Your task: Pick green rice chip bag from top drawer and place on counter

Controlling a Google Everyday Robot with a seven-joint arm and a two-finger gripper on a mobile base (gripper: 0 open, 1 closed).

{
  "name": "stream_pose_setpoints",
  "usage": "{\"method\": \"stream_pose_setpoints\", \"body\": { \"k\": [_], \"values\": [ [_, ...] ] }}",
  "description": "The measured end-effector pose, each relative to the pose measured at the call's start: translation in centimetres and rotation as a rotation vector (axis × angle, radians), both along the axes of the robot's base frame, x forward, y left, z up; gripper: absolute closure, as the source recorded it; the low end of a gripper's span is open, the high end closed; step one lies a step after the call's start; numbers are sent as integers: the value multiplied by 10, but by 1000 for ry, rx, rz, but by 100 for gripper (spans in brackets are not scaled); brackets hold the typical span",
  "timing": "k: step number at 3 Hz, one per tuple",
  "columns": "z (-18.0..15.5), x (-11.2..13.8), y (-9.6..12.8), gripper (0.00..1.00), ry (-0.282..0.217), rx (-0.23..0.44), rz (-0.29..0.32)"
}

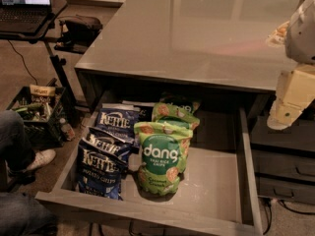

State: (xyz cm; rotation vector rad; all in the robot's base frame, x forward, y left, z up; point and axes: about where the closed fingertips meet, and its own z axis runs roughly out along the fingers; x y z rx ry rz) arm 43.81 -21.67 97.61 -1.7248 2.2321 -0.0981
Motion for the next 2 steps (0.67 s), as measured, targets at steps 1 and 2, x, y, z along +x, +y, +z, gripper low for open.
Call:
{"method": "stream_pose_setpoints", "body": {
  "k": [1, 2],
  "values": [
    [0, 0, 0, 0, 0, 0, 0],
    [-5, -1, 13, 0, 5, 17, 20]
  ]
}}
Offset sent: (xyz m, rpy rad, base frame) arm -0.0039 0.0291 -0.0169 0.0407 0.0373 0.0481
